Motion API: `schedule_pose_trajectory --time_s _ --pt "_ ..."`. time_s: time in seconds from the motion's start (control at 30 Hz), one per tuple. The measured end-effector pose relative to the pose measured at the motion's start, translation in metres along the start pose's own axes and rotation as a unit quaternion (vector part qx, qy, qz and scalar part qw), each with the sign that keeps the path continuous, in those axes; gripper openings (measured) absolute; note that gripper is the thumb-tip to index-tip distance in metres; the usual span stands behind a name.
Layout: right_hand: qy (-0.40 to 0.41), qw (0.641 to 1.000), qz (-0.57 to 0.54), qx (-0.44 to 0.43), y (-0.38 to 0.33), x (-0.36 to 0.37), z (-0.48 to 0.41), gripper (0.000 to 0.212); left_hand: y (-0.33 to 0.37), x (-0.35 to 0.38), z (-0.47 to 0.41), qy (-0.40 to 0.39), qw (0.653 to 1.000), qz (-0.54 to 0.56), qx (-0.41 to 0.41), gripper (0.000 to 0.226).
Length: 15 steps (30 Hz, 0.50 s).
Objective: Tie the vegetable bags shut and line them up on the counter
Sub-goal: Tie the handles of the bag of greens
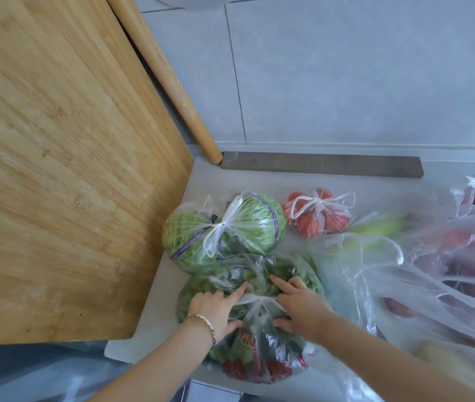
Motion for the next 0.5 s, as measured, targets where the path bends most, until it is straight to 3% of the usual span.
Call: schedule_pose_trajectory --time_s 0.13,0.2,0.23,0.3,0.37,0.4,0.43,0.5 --pt "-0.007 0.998 -0.055 0.009 0.001 -0.004 -0.004 0.019 0.003 -0.011 -0.003 -0.046 0.999 0.024 0.0 0.071" --pt "0.002 0.987 -0.156 0.027 0.004 -0.011 -0.005 0.021 0.0 -0.028 0.003 -0.043 0.991 0.121 -0.023 0.067" --pt "0.013 0.974 -0.219 0.052 0.008 -0.018 -0.003 0.023 -0.004 -0.037 0.005 -0.024 0.981 0.188 -0.035 0.054" --pt "0.028 0.927 -0.356 0.114 0.019 -0.037 0.003 0.027 -0.019 -0.059 0.014 0.041 0.954 0.294 -0.044 0.019" --pt "-0.006 0.852 -0.508 0.125 0.027 -0.058 0.014 0.028 -0.029 -0.08 0.025 0.071 0.911 0.403 -0.055 0.044" --pt "-0.022 0.805 -0.584 0.103 0.027 -0.068 0.022 0.028 -0.031 -0.091 0.028 0.072 0.849 0.521 -0.056 0.047" --pt "-0.036 0.75 -0.656 0.073 0.025 -0.077 0.029 0.027 -0.032 -0.1 0.031 0.071 0.742 0.664 -0.062 0.043" --pt "-0.059 0.641 -0.765 0.011 0.017 -0.09 0.043 0.022 -0.025 -0.117 0.039 0.05 0.478 0.876 -0.036 0.025"
Point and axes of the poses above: each hand's wrist, its own z-axis away from the middle knuckle, its own x-axis out of the palm, y = z × x, the point moved 1 cm from there along -z, towards the middle knuckle, and after that the axes turned 8 degrees about x, right-handed, at the moved point
